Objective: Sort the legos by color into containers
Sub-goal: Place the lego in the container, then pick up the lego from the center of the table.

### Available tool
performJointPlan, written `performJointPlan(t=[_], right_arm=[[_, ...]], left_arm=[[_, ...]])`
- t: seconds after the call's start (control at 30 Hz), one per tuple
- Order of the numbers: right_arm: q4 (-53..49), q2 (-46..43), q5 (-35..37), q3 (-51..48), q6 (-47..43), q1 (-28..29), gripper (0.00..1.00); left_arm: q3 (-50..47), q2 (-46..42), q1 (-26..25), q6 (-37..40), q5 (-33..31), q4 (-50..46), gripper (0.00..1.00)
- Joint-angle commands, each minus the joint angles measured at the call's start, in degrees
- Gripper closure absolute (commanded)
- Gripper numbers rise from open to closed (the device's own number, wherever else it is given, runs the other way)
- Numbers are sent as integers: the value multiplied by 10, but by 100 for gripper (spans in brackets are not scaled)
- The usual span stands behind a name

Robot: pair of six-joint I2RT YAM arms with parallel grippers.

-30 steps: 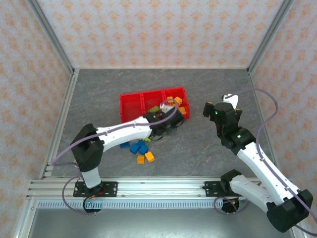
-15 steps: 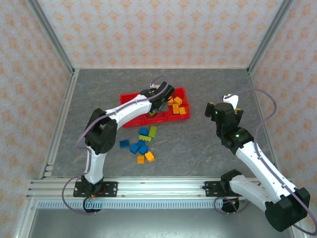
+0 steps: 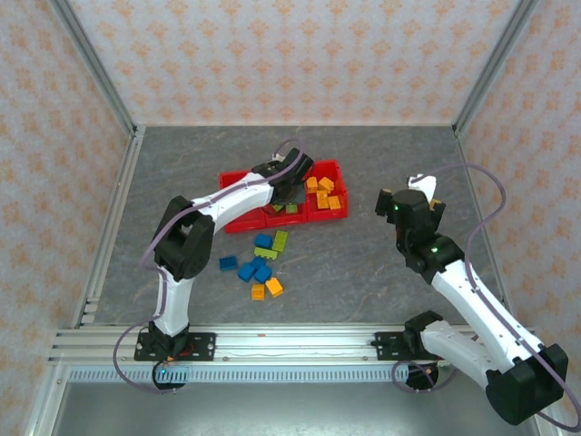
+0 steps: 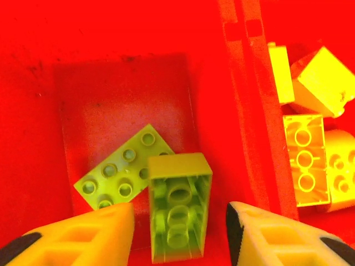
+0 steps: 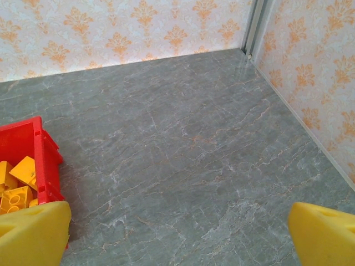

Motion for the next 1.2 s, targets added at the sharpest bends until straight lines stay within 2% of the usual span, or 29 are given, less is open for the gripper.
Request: performJointPlan(t=[0.0,0.07,0.13,0.3,0.5,0.73,1.0,1.17], right_arm=[[6,-13,8,-13,-4,-3,0],[6,-14,6,-13,-3,-3,0],[7,-14,4,-14,0,-3,0],[9,-7,-13,-7,6,-3,0],[-4,16,-4,22,80,-4,0],[1,15,-13,27,109,-4,0],[-7,9,13,25,137,-4,0],[-18,-4,5,16,133,-4,0]], left_arm=[[-27,-51,7,-7,17,43,42],[-36,-60,7,-3,20,53,35],[-36,-89,7,7,37,55,16],[-33,-125,7,43,38,27,1],[-92,-190,7,44,15,5,1],[-200,-248,-21,41,22,8,2],[-190,-192,-107,49,35,-14,4],[-182,-144,-109,39,56,-14,4]])
